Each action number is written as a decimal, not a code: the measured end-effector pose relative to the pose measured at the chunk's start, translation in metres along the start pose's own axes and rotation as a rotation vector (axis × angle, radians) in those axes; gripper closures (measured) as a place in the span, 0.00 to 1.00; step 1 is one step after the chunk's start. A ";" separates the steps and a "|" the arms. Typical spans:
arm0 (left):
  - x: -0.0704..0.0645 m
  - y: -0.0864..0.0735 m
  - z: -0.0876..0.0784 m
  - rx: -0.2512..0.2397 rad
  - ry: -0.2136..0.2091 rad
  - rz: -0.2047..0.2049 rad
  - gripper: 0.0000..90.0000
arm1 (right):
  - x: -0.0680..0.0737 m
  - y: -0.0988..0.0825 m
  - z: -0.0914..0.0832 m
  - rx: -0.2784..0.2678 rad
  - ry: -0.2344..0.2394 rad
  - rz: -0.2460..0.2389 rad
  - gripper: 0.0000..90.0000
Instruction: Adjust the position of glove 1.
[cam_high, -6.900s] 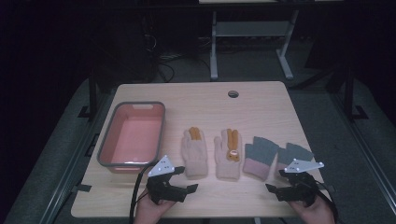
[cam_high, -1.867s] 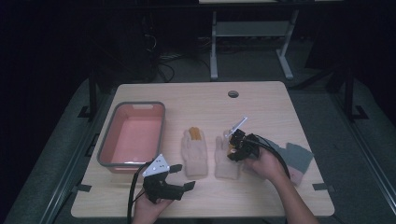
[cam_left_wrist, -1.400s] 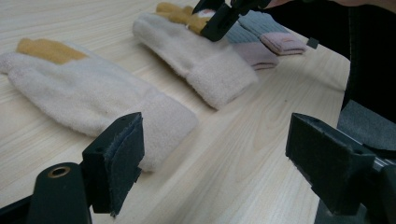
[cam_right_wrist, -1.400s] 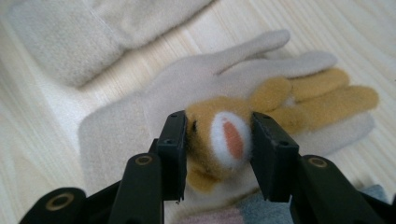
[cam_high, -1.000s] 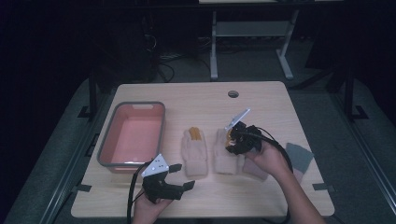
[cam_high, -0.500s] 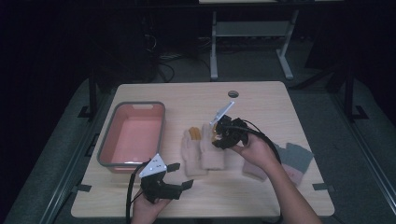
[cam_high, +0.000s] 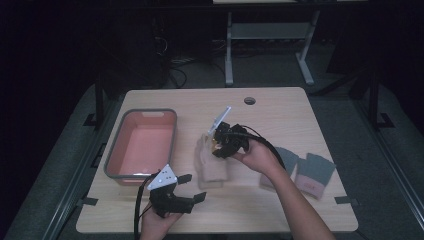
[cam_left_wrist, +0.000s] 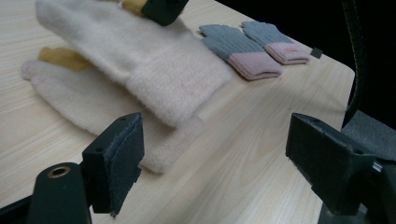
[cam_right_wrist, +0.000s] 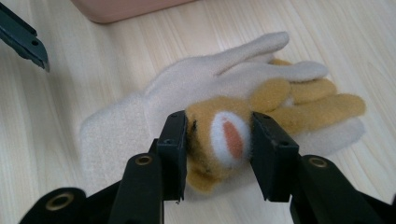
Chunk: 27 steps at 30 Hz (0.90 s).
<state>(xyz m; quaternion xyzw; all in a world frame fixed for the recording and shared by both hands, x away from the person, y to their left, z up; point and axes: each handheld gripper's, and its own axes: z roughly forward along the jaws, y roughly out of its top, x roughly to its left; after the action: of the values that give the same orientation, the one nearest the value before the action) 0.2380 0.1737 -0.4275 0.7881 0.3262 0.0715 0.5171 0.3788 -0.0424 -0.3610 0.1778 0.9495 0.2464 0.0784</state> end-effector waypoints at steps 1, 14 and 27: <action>0.000 0.000 0.000 0.000 0.000 0.000 0.21 | 0.000 0.000 0.000 0.000 0.000 0.000 0.65; 0.000 0.000 -0.001 0.003 0.001 0.008 0.21 | 0.005 0.011 0.020 0.019 0.037 -0.031 0.65; 0.001 0.000 -0.001 0.002 0.008 -0.011 0.21 | 0.001 0.006 0.037 0.040 0.049 -0.014 0.65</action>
<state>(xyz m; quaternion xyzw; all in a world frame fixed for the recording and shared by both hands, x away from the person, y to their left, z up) 0.2387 0.1750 -0.4275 0.7866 0.3327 0.0714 0.5152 0.3883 -0.0209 -0.3905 0.1666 0.9570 0.2312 0.0533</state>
